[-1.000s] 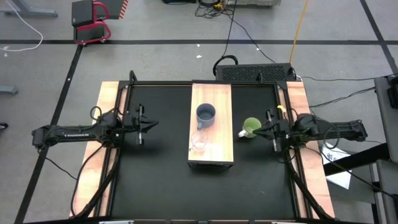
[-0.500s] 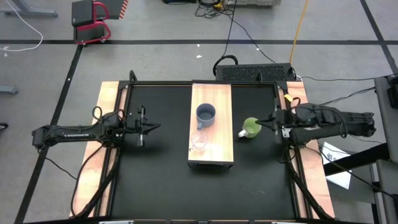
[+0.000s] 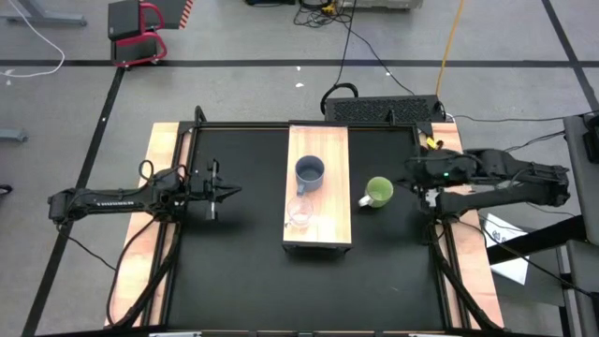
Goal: Stack small to large cups/mugs on shelf
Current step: Put the green mug on the shelf
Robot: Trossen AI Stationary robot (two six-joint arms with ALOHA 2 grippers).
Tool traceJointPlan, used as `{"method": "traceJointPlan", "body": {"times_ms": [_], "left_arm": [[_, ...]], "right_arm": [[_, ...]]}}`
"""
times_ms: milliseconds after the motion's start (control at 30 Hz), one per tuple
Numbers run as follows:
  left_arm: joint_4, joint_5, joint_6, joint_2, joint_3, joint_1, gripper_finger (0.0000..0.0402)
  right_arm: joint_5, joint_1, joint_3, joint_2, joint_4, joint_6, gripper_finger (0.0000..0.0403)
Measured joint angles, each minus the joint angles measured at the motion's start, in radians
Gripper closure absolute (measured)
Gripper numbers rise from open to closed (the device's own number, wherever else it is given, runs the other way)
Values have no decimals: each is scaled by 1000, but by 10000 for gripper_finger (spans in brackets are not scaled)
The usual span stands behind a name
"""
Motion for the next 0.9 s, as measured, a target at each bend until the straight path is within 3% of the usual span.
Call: {"method": "traceJointPlan", "body": {"times_ms": [167, 567, 900], "left_arm": [[0, 0, -7, 0, 0, 0, 383], [0, 0, -26, 0, 0, 0, 376], [0, 0, -26, 0, 0, 0, 376]], "right_arm": [[-78, -11, 3, 94, -30, -77, 403], [-87, -81, 3, 277, -93, -152, 403], [-338, -140, 3, 324, -101, -63, 391]]}}
